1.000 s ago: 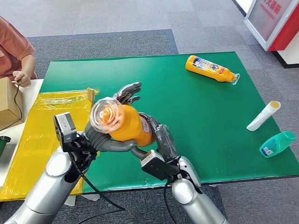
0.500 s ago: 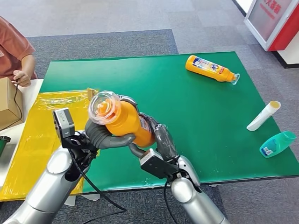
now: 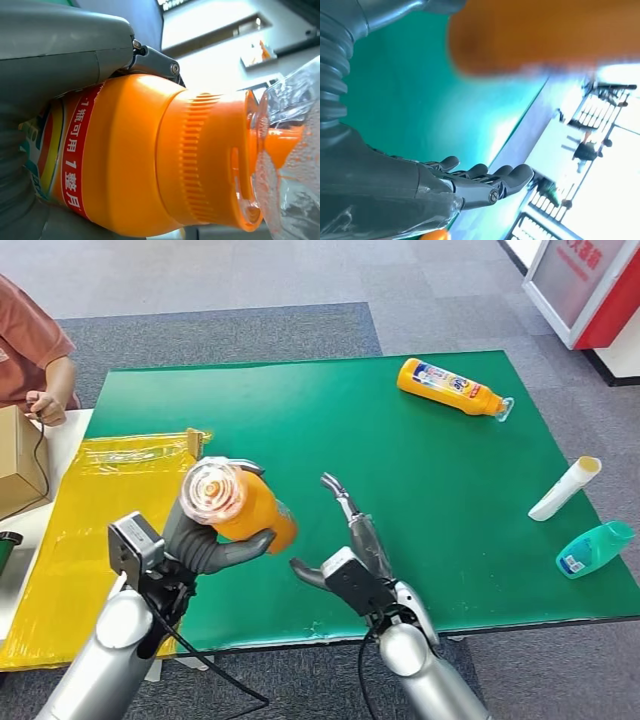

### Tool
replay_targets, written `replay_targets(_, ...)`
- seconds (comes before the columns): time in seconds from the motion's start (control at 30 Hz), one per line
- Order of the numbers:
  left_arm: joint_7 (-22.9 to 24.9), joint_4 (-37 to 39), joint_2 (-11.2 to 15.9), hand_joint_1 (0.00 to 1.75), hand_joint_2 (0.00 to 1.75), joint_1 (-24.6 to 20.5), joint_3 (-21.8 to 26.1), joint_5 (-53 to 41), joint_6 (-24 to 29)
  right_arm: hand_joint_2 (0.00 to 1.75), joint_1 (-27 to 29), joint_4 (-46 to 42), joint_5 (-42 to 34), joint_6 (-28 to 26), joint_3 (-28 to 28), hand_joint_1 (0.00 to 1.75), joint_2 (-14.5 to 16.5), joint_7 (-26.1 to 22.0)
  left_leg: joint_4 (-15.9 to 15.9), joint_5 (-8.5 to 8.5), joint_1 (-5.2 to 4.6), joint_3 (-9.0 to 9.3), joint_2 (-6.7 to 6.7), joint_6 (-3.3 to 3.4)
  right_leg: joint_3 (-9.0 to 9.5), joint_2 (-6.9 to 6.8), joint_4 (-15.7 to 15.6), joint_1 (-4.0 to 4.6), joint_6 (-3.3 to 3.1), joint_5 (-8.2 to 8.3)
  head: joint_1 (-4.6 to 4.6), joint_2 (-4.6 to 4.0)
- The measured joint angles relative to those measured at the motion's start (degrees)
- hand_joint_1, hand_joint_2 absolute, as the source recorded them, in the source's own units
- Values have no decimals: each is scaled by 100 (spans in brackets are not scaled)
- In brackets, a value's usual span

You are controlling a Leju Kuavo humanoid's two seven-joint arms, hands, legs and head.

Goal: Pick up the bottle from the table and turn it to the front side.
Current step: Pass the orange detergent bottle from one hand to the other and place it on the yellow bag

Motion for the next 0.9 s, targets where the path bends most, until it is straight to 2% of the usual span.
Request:
replay_targets(0.07, -1, -117, 8, 175, 175, 161, 55, -835, 548, 175, 125, -183, -41, -39, -198, 0, -48, -3, 0, -2, 0, -1, 0, 2, 0, 0, 0, 0, 0, 0, 1, 0)
replay_targets(0.17, 129, -232, 21, 175, 175, 365, 82, -2581, 1428, 175, 326, -606, -136, -72, -541, 0, -133, -30, 0, -4, -1, -2, 0, 5, 1, -1, -1, -1, 2, -1, 1, 0)
replay_targets(0.27, 330, -267, 22, 175, 175, 604, 79, -4017, 1867, 175, 493, -1098, -176, -27, -889, 0, -193, -47, 0, -8, -2, -2, 0, 5, 0, 0, -1, -2, 3, -2, 1, 0)
replay_targets(0.4, 638, -265, 16, 175, 175, 899, 114, -5154, 2305, 175, 661, -1599, -180, 26, -1185, 0, -224, -72, 0, -9, -2, -2, 0, 4, -1, 0, -1, -2, 2, -2, 1, 0)
replay_targets(0.53, 967, -219, 20, 175, 175, 1080, 268, -6034, 2449, 175, 739, -1952, -214, 101, -1326, 0, -241, -134, 0, -8, -1, -2, 1, 3, -2, 1, -1, -1, 0, -3, -1, 0)
replay_targets(0.6, 1166, -89, 22, 175, 175, 1097, 400, -6432, 2302, 175, 756, -2112, -267, 174, -1355, 0, -247, -171, 0, -7, -1, -1, 0, 2, -2, 0, -1, -1, 0, -4, 1, 0)
replay_targets(0.7, 1315, 343, 22, 175, 175, 1052, 633, -6588, 1941, 175, 753, -2309, -351, 275, -1367, 0, -248, -203, 0, -5, -1, -1, 1, 1, -3, 1, -1, -1, -2, -1, 0, 0)
replay_targets(0.9, 1526, 1285, 9, 175, 175, 851, 952, -7030, 1935, 175, 706, -2495, -403, 344, -1367, 0, -248, -205, 0, -3, -1, -1, 1, 1, -2, 1, -1, -1, -1, 1, 1, 0)
